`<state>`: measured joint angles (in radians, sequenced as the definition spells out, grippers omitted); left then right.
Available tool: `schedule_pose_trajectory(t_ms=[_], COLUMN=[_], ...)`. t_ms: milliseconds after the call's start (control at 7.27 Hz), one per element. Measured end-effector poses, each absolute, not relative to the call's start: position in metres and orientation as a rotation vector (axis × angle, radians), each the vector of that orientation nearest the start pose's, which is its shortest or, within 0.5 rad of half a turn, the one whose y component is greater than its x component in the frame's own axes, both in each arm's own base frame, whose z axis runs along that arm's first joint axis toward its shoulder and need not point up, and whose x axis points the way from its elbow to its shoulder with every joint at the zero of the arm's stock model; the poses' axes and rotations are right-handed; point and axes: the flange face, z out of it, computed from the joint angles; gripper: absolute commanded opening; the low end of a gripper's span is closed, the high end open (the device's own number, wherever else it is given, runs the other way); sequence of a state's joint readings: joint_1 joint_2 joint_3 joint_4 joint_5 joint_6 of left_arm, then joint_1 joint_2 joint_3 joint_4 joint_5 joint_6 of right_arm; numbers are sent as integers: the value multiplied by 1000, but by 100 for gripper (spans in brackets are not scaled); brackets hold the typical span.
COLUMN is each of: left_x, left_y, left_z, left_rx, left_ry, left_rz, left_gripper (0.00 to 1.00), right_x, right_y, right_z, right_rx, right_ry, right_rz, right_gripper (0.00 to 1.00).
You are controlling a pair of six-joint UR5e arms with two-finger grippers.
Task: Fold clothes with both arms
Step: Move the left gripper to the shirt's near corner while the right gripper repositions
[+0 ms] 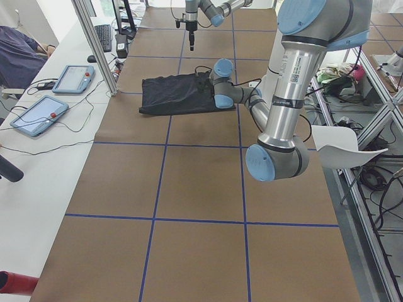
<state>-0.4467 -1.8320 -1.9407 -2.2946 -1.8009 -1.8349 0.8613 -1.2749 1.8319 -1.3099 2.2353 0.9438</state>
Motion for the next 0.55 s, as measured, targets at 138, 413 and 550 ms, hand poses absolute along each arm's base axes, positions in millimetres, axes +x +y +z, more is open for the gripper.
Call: schedule_pose_trajectory(t_ms=[138,413,550], left_x=[463,500,512], left_y=[-312,-282,-269], left_z=[275,299,307], left_rx=[-94,-129,-146], left_ry=[1350,1296,1277], left_rz=[-450,-466,-464], left_gripper=[100,100,100], right_x=[-325,-334,-336], right_y=[-474,-449,-436], right_z=[336,329,330], right_rx=[54,28,24], right_ry=[-1015,-1030,-1033], right_rz=[-37,-23,-22], right_gripper=[100,100,100])
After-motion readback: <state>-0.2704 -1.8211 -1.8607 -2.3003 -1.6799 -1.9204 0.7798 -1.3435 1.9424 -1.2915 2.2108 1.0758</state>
